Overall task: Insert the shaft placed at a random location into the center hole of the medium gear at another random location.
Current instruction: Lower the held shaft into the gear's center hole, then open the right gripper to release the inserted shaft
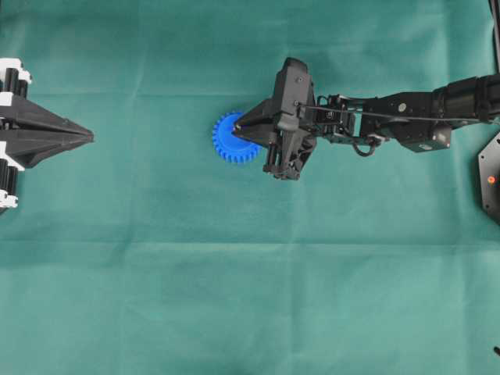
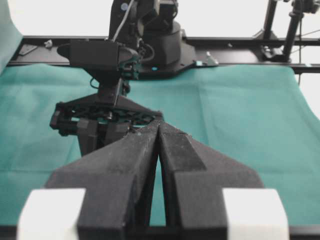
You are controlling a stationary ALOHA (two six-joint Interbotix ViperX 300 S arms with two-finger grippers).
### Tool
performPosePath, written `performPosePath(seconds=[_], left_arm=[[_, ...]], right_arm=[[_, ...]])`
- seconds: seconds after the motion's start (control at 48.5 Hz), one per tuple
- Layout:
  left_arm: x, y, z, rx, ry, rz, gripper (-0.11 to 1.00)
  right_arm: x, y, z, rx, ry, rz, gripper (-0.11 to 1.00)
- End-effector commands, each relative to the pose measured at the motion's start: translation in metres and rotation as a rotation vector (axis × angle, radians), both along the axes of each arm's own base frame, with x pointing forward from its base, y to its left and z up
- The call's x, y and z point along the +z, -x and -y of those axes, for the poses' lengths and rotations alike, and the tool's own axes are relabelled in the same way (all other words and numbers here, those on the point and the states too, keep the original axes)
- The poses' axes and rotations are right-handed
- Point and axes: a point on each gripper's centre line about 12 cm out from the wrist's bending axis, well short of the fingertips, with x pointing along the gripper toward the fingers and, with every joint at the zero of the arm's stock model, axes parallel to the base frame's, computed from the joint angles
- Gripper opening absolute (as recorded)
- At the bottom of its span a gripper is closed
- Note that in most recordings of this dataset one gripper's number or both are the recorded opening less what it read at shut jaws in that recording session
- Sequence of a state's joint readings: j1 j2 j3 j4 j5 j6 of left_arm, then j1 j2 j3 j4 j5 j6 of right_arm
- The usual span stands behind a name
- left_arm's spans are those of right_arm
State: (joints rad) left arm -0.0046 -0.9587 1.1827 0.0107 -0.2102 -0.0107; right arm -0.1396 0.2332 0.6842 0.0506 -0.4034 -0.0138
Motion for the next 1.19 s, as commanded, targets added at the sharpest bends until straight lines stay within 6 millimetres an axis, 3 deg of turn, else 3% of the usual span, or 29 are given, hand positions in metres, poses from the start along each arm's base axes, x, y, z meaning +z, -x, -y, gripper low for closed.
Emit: performPosePath(seconds=[0.0,0.762,0.845,1.051,1.092,1.174], left_arm=[[0.0072,-0.0025,0.0007,-0.004,0.0,0.017,0.0],[0.0072,-0.0025,0.0007,-0.004,0.0,0.017,0.0],[0.0072,-0.0025,0.0007,-0.004,0.0,0.017,0.0],[0.0072,-0.0025,0.0007,-0.004,0.0,0.017,0.0],[0.0072,-0.0025,0.0007,-0.004,0.0,0.017,0.0],[0.0072,-0.0025,0.0007,-0.004,0.0,0.017,0.0]], right_arm=[[0.012,-0.0066,0.0024,-0.007,0.002,0.048,0.14],[0.0114,-0.006,0.0027,-0.003,0.007,0.044,0.15],[0.0116,-0.0061,0.0027,-0.005,0.005,0.046,0.29],[0.0126,-0.007,0.0029,-0.006,0.003,0.051,0.87],[0.0133,-0.0071,0.0029,-0.007,0.002,0.053,0.91],[0.0139,-0.0073,0.0024,-0.008,0.0,0.051,0.86]])
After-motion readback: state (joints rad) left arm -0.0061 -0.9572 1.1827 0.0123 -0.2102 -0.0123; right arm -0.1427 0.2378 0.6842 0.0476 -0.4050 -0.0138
